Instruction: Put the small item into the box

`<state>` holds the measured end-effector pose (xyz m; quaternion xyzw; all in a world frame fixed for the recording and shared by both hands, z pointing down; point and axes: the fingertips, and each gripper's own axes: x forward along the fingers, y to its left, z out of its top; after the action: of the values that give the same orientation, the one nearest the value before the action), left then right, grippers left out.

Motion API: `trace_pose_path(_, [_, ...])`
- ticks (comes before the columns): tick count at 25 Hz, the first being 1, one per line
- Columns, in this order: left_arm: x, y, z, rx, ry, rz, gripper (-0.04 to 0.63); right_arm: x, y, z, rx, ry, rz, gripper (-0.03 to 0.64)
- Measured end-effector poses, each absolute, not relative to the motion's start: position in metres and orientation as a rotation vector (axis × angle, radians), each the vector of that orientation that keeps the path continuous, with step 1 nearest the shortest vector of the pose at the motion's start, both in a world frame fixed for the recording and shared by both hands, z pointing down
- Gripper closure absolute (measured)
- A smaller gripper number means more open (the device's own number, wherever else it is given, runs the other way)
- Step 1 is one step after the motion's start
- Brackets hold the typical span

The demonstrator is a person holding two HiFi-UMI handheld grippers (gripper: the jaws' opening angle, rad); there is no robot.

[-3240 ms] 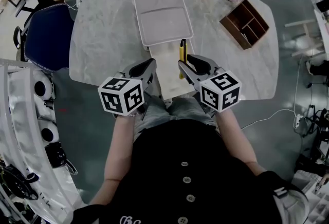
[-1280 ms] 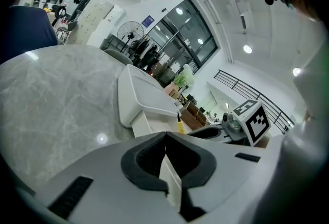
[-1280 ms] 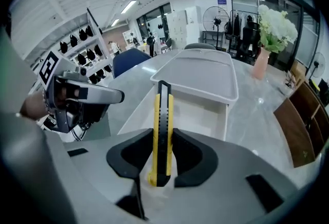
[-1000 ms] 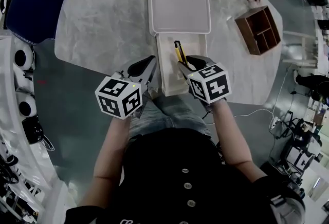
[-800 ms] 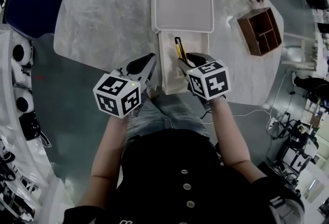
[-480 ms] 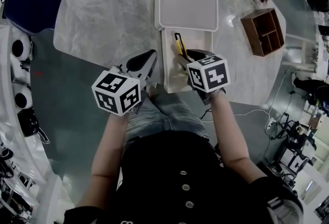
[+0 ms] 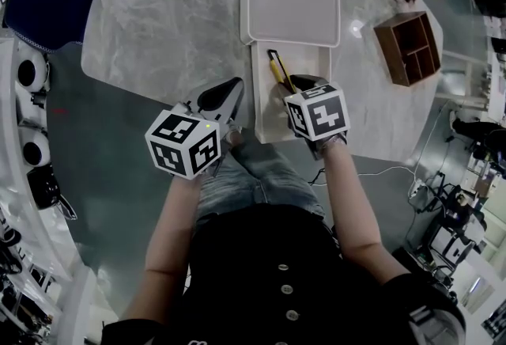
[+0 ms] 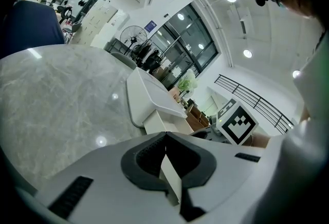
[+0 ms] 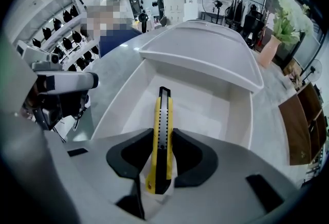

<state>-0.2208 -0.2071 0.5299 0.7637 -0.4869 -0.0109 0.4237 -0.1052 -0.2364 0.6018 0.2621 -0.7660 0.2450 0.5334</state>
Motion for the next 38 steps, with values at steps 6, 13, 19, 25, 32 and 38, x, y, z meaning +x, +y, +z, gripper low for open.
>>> trace_pose_path(6, [-0.219,-0.206,0.531,1.919,-1.214,-0.013,0.577,-0.103,-0.233,0.602,0.624,-1.816,0.536,0.494])
trace_pose_path(13, [-0.213,-0.203,0.535,1.941,-1.203,0.042,0.577,-0.105,-0.232,0.604,0.610,-1.828,0.533,0.460])
trace_pose_path(19, [-0.211,-0.202,0.532,1.956,-1.189,0.055,0.577,-0.111,-0.225,0.605,0.586,-1.856,0.527,0.403])
trace_pose_path(25, [-0.205,-0.200,0.524,1.982,-1.175,0.074,0.577,-0.114,-0.230,0.585,0.626,-1.948,0.516,0.374])
trace_pose_path(32, [-0.196,-0.207,0.508,2.041,-1.149,0.103,0.577,-0.114,-0.244,0.547,0.700,-2.120,0.563,0.359])
trace_pose_path(38, [-0.189,-0.223,0.484,2.101,-1.162,0.148,0.577,-0.111,-0.253,0.514,0.752,-2.234,0.601,0.342])
